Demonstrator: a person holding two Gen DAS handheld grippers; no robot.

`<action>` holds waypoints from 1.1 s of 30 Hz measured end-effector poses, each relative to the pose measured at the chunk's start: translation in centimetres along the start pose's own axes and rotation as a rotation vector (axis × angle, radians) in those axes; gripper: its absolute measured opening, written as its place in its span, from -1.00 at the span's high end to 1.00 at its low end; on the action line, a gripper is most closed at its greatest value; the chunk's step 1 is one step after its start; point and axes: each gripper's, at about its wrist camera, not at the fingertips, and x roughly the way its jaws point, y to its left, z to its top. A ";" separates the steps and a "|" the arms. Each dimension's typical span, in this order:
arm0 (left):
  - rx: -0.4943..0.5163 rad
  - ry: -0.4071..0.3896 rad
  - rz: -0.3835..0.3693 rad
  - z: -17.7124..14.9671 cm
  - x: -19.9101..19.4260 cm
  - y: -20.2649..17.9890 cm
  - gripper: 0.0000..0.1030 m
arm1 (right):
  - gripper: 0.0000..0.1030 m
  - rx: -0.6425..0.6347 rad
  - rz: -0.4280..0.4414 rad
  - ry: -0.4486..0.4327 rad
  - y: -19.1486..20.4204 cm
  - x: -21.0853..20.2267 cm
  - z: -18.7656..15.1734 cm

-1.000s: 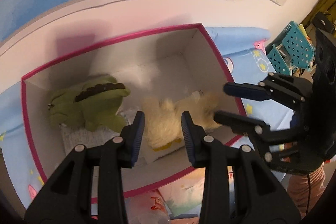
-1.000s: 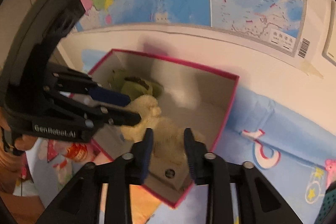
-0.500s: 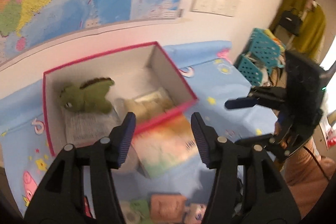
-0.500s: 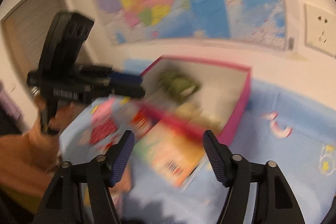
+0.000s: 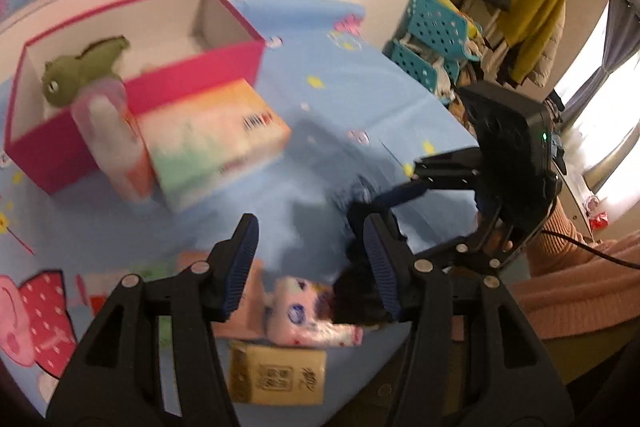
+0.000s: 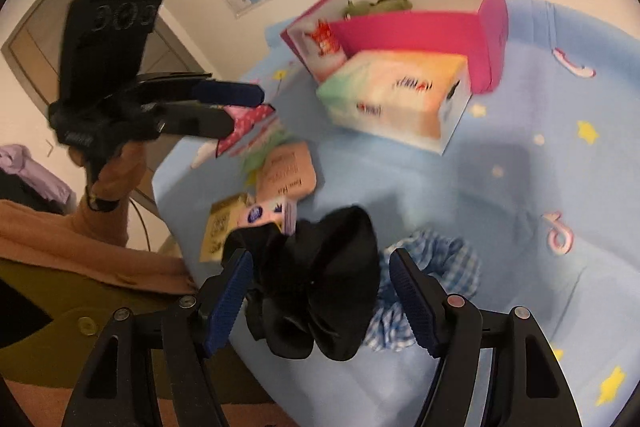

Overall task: Organize soft objects
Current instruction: 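Grasp the black cloth on the bed with the right gripper, then lower the black cloth into the pink box and open the right gripper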

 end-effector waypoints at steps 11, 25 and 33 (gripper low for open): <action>-0.065 0.032 -0.089 -3.3 0.7 0.3 -0.10 | 0.71 0.006 0.003 -0.026 0.1 0.7 0.0; 0.008 0.015 -0.105 -1.5 3.2 -1.5 -0.19 | 0.77 0.003 -0.007 -0.239 1.3 -4.4 3.7; 0.004 -0.101 -0.010 3.0 1.0 0.1 0.18 | 0.77 -0.080 -0.053 -0.322 1.6 -6.4 9.2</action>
